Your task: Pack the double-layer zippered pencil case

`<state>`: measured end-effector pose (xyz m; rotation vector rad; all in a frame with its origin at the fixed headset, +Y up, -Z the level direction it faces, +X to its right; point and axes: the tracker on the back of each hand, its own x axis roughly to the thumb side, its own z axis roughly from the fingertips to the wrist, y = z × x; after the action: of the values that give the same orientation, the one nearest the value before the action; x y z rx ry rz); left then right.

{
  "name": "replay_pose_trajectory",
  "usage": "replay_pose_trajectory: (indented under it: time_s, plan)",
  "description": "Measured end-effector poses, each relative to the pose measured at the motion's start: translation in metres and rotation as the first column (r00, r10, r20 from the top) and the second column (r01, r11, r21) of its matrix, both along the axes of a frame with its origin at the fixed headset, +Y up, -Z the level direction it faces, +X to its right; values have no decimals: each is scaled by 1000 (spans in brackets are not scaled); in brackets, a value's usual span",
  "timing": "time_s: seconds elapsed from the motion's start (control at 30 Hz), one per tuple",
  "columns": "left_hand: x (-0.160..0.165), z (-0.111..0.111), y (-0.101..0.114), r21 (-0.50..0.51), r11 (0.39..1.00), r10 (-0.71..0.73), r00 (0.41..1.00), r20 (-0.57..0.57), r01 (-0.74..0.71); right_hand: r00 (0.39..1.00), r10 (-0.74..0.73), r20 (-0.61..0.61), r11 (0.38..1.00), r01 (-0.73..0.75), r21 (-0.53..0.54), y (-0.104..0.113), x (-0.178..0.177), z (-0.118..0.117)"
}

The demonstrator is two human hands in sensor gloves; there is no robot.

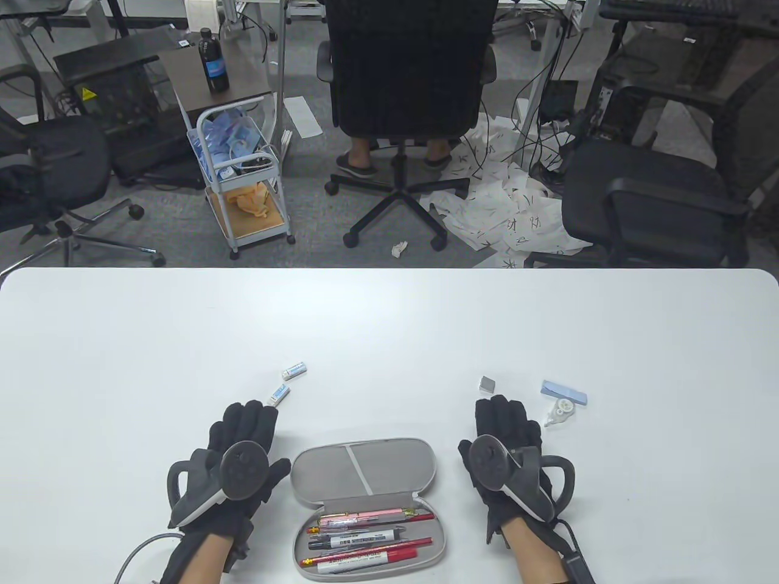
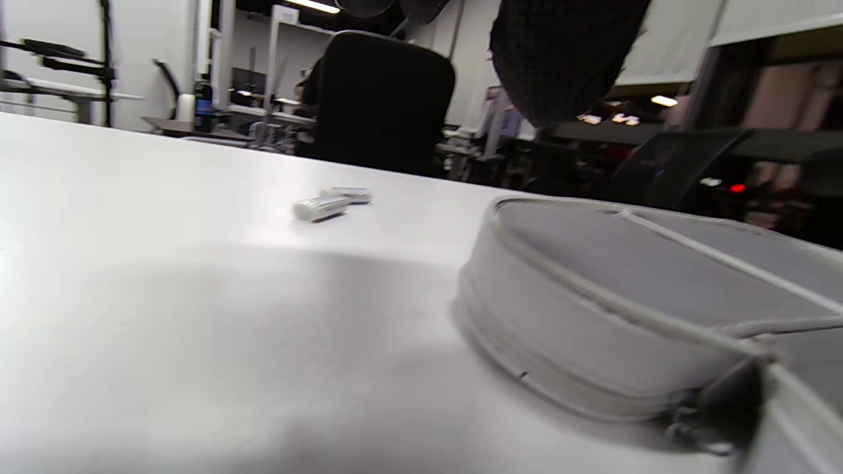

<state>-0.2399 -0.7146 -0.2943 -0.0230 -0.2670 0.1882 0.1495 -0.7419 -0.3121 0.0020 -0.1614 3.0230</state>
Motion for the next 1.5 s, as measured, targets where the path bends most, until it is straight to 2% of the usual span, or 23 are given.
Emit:
replay_pose_trajectory:
  time_s: [0.07,0.13,0.3,0.47,0.53,0.63,0.77,0.87,0.93,1.07,1.2,1.37,1.5]
  plan:
    - [9,2,5,35,999,30,998,54,-32,1000,-17,-5,999,16,-51,-4,2,-2]
    - [23,5,9,72,997,14,993,115,-23,1000,-11,-10,999,10,-42,-4,2,-2]
    - [69,14,14,225,970,-148,955,259,89,999,27,-29,999,-28,-41,-3,-1,-1]
    - [103,5,5,154,968,-240,909,342,198,999,17,-32,998,-19,-61,-2,0,0]
    - [110,-3,-4,118,950,-313,868,385,290,999,29,-26,997,-31,-72,1,1,0]
    - [115,-15,-21,-16,911,-367,828,425,412,999,25,-22,997,-26,-67,4,3,0]
    - [117,-32,-27,-145,911,-295,854,429,387,999,21,-39,997,-24,-77,5,-1,0]
    - [121,-41,-34,-135,898,-327,840,433,419,997,53,-63,996,-58,-74,5,-7,1]
    - [120,-44,-41,-158,916,-278,866,415,370,995,61,-79,995,-67,-74,4,-10,2]
    - [118,-44,-42,-154,925,-255,868,425,347,995,46,-88,995,-54,-88,3,-12,2]
    - [119,-41,-42,-33,938,-292,837,463,346,992,79,-96,989,-91,-119,-3,-12,1]
    - [117,-43,-37,-49,956,-234,856,460,288,991,92,-94,987,-104,-123,-6,-10,0]
    - [113,-44,-36,-68,964,-199,870,452,256,996,30,-87,997,-36,-72,5,7,-8]
